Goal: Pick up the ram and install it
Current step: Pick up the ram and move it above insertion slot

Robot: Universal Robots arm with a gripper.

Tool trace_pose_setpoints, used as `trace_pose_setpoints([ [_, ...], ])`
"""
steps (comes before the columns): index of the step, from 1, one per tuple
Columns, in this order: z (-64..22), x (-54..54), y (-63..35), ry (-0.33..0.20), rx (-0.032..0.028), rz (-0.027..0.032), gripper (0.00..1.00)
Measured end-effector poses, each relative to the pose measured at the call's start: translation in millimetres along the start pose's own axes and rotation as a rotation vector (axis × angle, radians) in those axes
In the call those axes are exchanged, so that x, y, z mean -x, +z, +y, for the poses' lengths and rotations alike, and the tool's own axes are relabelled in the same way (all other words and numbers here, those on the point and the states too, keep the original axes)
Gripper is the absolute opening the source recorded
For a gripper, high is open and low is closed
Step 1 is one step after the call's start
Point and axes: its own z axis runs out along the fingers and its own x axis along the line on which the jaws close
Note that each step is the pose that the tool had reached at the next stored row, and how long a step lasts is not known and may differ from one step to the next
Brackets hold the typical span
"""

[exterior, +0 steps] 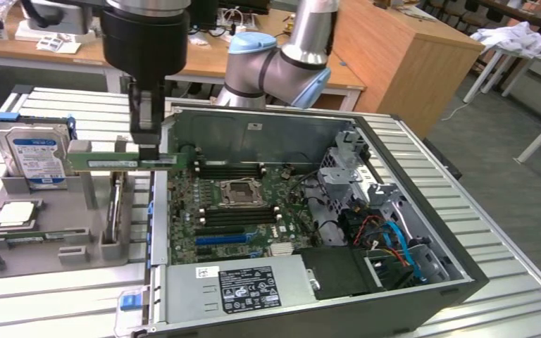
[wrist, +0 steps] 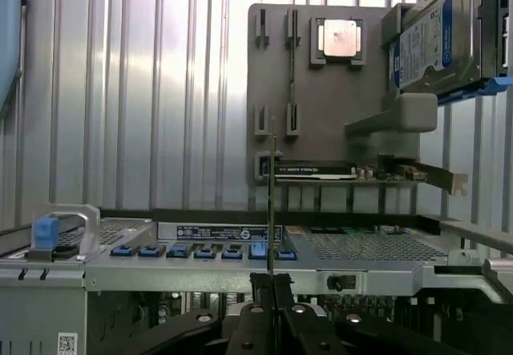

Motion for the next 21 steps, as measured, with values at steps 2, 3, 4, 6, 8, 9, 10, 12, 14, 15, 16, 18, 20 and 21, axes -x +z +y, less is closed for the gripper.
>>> trace_pose_setpoints([
  [2,-4.5,-0.1,0.0,0.000,0.0000,0.0000,0.12],
  [3,-7.0,-0.1,-0.1,0.000,0.0000,0.0000,0.12],
  [4,-9.3,-0.1,-0.1,0.000,0.0000,0.0000,0.12],
  [6,-13.7,-0.2,-0.2,0.000,0.0001,0.0000,0.12],
  [8,-18.8,-0.3,-0.2,0.000,0.0000,0.0001,0.12],
  [9,-21.3,-0.3,-0.2,0.000,0.0001,0.0001,0.12],
  [10,-23.8,-0.4,-0.2,0.000,0.0000,0.0000,0.12],
  [12,-28.6,-0.5,-0.3,0.000,0.0000,0.0000,0.12],
  [14,-34.0,-0.5,-0.3,0.000,0.0000,0.0000,0.12],
  [15,-36.6,-0.6,-0.3,0.000,0.0001,0.0000,0.12],
  [16,-39.2,-0.7,-0.3,0.000,0.0000,0.0000,0.12],
  [18,-44.4,-0.8,-0.4,0.000,0.0001,0.0000,0.12],
  [20,-49.7,-0.9,-0.5,0.000,0.0002,0.0001,0.12],
  [21,-52.3,-0.9,-0.5,0.000,0.0001,0.0001,0.12],
])
